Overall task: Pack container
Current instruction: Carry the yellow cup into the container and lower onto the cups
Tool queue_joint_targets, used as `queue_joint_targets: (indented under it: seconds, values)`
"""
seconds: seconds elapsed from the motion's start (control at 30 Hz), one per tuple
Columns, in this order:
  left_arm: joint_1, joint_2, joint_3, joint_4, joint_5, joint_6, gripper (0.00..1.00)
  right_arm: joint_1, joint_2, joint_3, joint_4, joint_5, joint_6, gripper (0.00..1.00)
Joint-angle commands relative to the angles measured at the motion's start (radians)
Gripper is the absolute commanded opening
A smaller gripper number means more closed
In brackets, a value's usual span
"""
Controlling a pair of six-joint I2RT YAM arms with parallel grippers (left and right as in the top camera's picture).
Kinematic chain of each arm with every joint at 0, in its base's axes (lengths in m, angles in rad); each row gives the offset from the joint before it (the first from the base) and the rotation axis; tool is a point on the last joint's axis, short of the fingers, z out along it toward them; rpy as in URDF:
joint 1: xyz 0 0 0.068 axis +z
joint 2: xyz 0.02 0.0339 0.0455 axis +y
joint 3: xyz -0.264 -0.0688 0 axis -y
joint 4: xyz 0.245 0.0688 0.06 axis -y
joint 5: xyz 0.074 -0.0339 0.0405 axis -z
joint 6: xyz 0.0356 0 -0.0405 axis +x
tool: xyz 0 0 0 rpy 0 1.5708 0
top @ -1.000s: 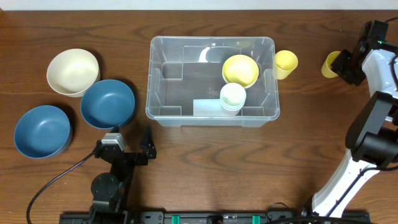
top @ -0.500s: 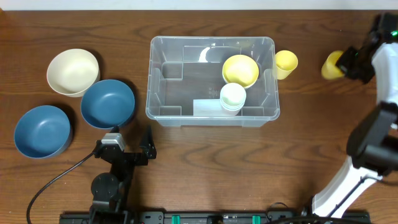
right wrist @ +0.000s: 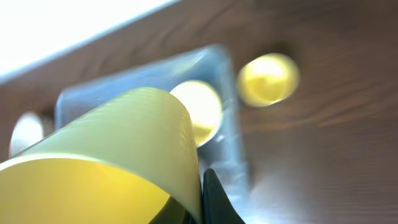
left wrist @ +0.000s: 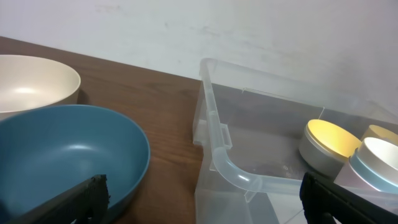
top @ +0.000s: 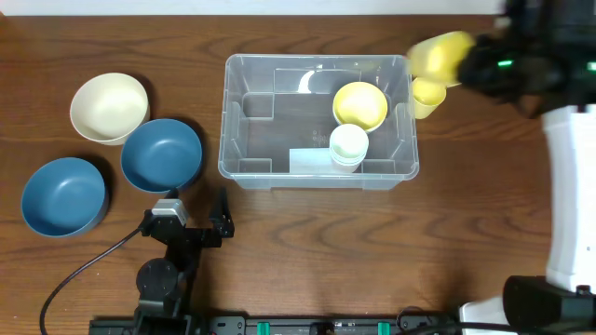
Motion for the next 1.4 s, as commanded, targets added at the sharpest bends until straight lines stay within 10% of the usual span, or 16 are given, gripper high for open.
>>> queue_joint_targets:
  seconds: [0.0, 0.8, 1.0, 1.37]
  values:
    - [0.006, -0.006, -0.016, -0.037, -0.003, 0.020, 0.98, 0.120, 0.032, -0.022, -0.012, 0.067, -0.023, 0.02]
    - [0.006, -0.006, -0.016, -0.037, -0.003, 0.020, 0.98, 0.339, 0.100, -0.436, 0.120, 0.185, -0.002, 0.04]
    - [0.006, -0.006, -0.016, -0.037, -0.003, 0.020, 0.98, 0.351, 0.098, -0.473, 0.171, 0.154, -0.047, 0.70]
    - [0.006, -0.006, -0.016, -0.037, -0.003, 0.020, 0.98, 0.327, 0.089, -0.285, 0.162, 0.212, -0.058, 0.74]
